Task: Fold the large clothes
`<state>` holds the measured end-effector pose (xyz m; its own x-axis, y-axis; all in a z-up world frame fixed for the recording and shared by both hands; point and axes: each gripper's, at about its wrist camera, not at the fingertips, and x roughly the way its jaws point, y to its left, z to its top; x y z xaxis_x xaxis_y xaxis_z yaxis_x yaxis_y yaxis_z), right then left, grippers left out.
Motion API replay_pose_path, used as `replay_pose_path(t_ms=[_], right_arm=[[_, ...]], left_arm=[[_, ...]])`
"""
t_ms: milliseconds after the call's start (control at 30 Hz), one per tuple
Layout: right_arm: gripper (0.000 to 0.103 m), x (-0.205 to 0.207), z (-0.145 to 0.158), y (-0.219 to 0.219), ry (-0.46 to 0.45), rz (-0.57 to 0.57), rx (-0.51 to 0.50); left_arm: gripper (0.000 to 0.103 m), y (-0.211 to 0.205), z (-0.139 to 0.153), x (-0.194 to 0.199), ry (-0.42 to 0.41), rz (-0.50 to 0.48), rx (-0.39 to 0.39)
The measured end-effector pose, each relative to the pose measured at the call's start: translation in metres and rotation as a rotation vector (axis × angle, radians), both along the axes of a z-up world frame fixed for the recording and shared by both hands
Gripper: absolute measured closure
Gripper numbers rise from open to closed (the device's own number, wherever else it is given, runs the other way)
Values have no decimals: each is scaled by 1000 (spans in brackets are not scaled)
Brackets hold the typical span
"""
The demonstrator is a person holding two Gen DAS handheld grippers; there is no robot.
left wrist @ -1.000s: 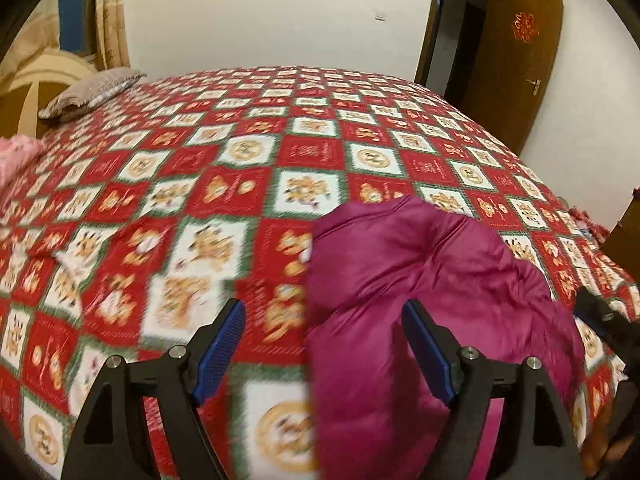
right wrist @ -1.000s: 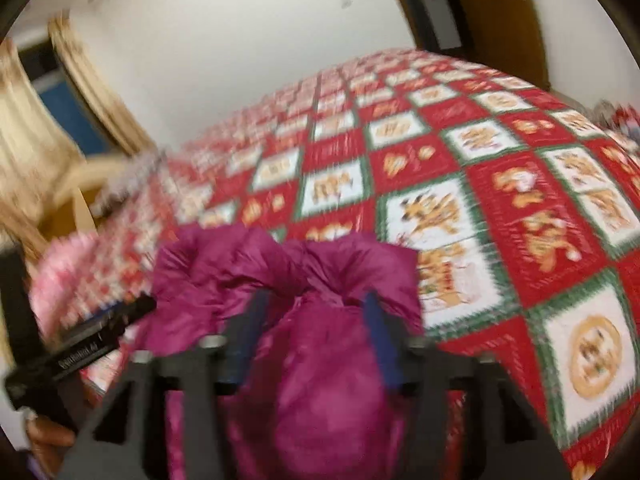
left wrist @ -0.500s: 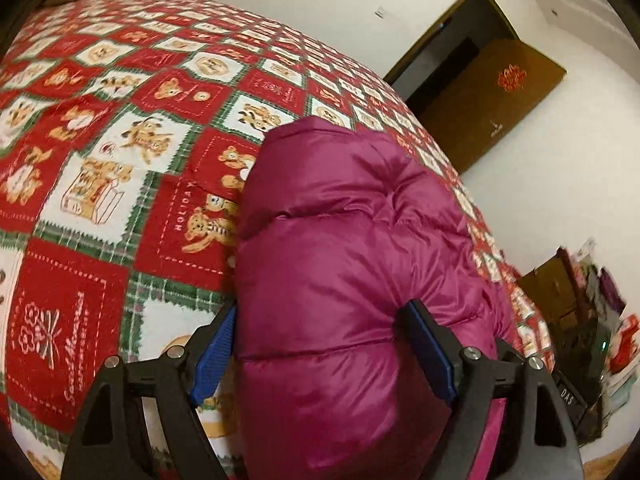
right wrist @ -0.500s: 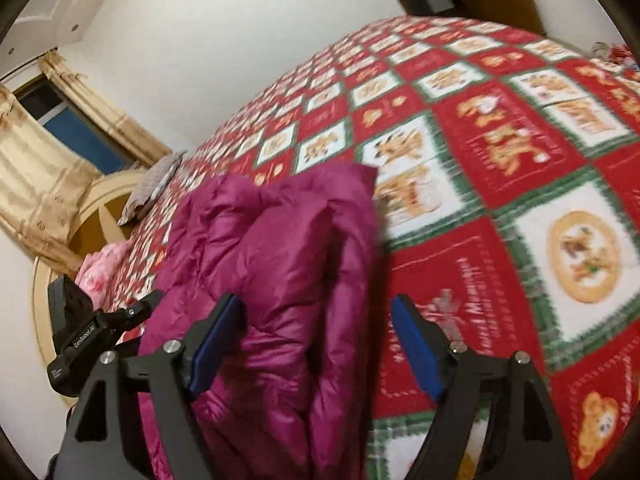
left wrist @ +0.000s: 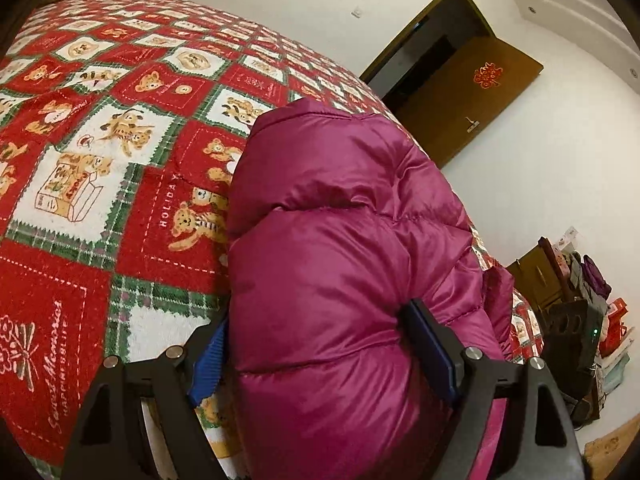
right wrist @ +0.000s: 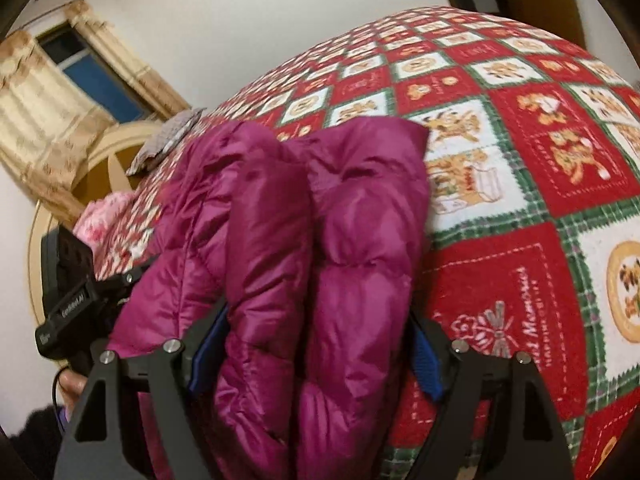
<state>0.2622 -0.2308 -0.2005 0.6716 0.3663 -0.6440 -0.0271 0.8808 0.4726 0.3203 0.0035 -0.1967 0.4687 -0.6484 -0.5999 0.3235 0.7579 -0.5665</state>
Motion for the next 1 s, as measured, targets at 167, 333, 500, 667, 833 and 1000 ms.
replay_pose_path(t_ms=[167,333,500,667,833,1000], right_arm=[[21,6,-1,9,7,-5,-56],[42,2,3,20,27,16,-77],[58,-13,9,35,33,34,-102],[62,-36,13,42,36,22,-74],[67,-60,22,51,27,23,-74],[70,-80,30,50,9,9,-53]], left_arm=[[20,-8,1,3,-18,-13,54],[34,-10,5,-3,-25,-26,68],[38,0,9,-24,-5,-19,28],[38,5,14,-47,-11,-13,23],[38,8,22,-66,-14,-19,5],[38,-1,36,-85,-36,-47,-2]])
